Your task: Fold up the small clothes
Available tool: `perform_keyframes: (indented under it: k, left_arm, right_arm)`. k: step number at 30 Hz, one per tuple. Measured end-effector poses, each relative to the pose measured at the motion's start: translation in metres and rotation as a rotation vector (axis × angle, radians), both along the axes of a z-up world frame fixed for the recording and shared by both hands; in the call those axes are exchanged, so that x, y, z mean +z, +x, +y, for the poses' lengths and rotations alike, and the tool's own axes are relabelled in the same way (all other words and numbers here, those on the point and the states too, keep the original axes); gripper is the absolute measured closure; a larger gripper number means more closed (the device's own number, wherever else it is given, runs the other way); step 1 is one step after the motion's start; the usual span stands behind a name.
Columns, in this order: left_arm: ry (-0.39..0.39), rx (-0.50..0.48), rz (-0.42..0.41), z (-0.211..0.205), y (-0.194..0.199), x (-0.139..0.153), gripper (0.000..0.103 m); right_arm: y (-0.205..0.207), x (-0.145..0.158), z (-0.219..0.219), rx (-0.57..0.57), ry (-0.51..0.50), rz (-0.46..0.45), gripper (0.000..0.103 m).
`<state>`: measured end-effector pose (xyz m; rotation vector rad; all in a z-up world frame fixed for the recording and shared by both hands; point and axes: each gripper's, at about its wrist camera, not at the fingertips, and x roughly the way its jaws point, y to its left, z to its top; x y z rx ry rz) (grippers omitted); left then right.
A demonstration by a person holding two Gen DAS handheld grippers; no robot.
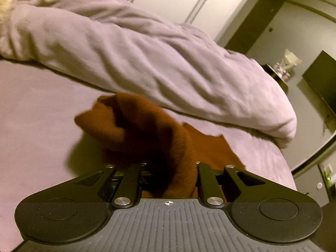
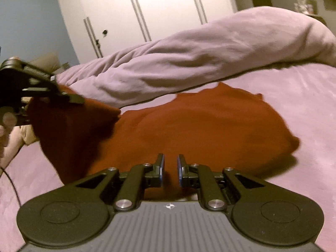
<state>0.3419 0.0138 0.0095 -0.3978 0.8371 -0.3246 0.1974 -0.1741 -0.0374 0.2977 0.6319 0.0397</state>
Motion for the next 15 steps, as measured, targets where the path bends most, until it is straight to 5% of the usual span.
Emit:
perform_keyframes:
  k: [4, 8, 12, 15]
  left_arm:
    - [0.099, -0.049, -0.005, -0.049, 0.000, -0.024, 0.084]
    - [0.114, -0.093, 0.041, -0.061, -0.002, -0.053, 0.077]
    - [0.039, -0.152, -0.005, -0.045, -0.022, -0.031, 0.054]
    - [-0.045, -0.180, -0.079, -0.020, -0.051, -0.001, 0.047]
  right_arm:
    - [-0.005, -0.002, -0.016, -0.020, -0.015, 0.015, 0.091]
    - [-0.009, -0.007, -0.026, -0.037, -0.014, 0.040, 0.091]
    - [-0.013, -0.011, -0.031, -0.049, 0.004, 0.056, 0.091]
    - [-0.015, -0.011, -0.031, -0.047, -0.002, 0.062, 0.090]
